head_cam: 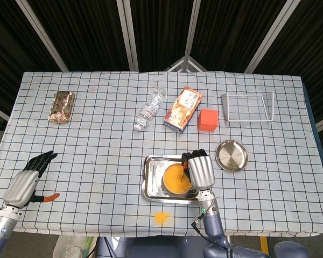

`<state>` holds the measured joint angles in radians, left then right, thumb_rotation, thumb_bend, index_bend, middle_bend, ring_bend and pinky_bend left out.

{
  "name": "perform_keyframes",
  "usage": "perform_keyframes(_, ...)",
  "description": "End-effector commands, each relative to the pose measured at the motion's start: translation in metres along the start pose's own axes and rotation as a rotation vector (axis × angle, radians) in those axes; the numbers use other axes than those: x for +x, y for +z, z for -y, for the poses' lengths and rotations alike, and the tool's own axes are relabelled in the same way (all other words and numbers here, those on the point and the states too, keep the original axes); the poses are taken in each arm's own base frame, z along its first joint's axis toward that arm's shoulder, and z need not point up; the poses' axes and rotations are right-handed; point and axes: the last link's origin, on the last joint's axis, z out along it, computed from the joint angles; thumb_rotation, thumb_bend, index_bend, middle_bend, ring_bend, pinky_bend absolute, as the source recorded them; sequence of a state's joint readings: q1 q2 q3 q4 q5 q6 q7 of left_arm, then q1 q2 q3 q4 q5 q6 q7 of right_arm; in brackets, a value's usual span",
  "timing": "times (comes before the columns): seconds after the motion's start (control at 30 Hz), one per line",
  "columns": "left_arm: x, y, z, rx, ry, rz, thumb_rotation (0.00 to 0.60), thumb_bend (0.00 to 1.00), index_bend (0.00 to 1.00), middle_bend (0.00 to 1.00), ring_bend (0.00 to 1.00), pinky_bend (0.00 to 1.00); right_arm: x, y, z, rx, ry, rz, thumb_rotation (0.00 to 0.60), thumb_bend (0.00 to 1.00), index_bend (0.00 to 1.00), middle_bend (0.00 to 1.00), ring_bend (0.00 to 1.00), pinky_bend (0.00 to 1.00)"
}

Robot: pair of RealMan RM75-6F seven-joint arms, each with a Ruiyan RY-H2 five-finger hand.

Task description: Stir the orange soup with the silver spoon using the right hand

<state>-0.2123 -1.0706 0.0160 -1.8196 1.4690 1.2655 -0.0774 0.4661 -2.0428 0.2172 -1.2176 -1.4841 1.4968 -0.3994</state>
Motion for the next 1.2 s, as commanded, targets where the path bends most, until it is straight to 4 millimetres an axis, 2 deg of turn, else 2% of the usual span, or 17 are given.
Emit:
perform_keyframes(0.03, 0.000, 0.000, 0.000, 0.000, 0.001, 0.000, 0.600, 0.02, 0.00, 0.00, 0.00, 0.00, 0.002, 0.004, 0.003, 0.001, 0.011, -0.009, 0.600, 0.78, 0.96, 0.73, 0.58, 0.48)
perform_keyframes(0.53, 0.000, 0.000, 0.001, 0.002, -0.005, 0.006, 0.600, 0.02, 0.00, 0.00, 0.00, 0.00, 0.000, 0.031, 0.017, -0.028, 0.040, -0.019, 0.600, 0.78, 0.96, 0.73, 0.58, 0.48)
perform_keyframes(0.83, 0.000, 0.000, 0.001, -0.001, -0.007, 0.011, 0.600, 0.02, 0.00, 0.00, 0.00, 0.00, -0.013, 0.026, 0.014, -0.040, 0.033, 0.009, 0.600, 0.78, 0.96, 0.73, 0.58, 0.48)
perform_keyframes(1.2, -0.002, 0.000, 0.000, -0.002, -0.004, 0.015, 0.600, 0.02, 0.00, 0.00, 0.00, 0.00, -0.016, 0.021, 0.006, -0.057, 0.035, 0.002, 0.600, 0.78, 0.97, 0.74, 0.58, 0.48)
